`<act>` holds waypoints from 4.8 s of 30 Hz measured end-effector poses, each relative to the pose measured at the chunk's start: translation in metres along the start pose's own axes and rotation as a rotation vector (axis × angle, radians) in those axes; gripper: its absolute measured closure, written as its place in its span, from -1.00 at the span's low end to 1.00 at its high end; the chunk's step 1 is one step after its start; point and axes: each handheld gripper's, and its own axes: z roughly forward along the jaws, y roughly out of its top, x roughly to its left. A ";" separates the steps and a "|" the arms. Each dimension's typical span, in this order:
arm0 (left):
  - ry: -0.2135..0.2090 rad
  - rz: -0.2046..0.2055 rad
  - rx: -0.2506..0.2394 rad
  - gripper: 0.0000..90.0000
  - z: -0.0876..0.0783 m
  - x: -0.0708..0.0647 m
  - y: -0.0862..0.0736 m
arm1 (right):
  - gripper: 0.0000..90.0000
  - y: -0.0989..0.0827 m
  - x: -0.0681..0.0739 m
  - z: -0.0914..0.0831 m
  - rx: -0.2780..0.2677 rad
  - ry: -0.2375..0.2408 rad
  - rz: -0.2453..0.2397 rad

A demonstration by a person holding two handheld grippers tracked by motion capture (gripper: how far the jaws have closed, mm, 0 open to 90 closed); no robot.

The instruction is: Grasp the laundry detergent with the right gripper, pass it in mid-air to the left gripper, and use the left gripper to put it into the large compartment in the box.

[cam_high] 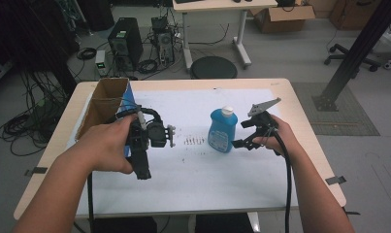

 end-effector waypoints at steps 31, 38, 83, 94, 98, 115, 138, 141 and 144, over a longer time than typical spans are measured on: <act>-0.010 0.005 0.009 -0.99 0.004 -0.001 0.003 | -0.97 -0.013 0.004 0.031 -0.117 -0.007 0.039; -0.014 0.012 0.003 -1.00 0.007 -0.002 0.006 | -0.97 -0.015 0.002 0.038 -0.159 -0.002 0.067; -0.010 0.013 -0.024 -1.00 0.013 -0.006 0.000 | -0.98 -0.021 0.016 0.061 -0.326 -0.159 0.106; -0.010 0.012 -0.026 -1.00 0.013 -0.007 -0.001 | -0.81 -0.023 0.017 0.064 -0.342 -0.194 0.120; -0.009 0.013 -0.030 -1.00 0.012 -0.007 -0.001 | -0.73 -0.023 0.017 0.065 -0.345 -0.196 0.124; -0.008 0.015 -0.032 -1.00 0.013 -0.006 0.000 | -0.55 -0.022 0.017 0.066 -0.358 -0.178 0.119; -0.009 0.013 -0.032 -0.99 0.012 -0.005 0.001 | -0.06 -0.022 0.016 0.068 -0.356 -0.171 0.078; -0.009 0.014 -0.032 -1.00 0.012 -0.005 0.003 | -0.03 -0.020 0.018 0.068 -0.337 -0.184 0.048; -0.009 0.018 -0.034 -1.00 0.012 -0.004 0.005 | -0.01 -0.019 0.018 0.068 -0.334 -0.191 0.039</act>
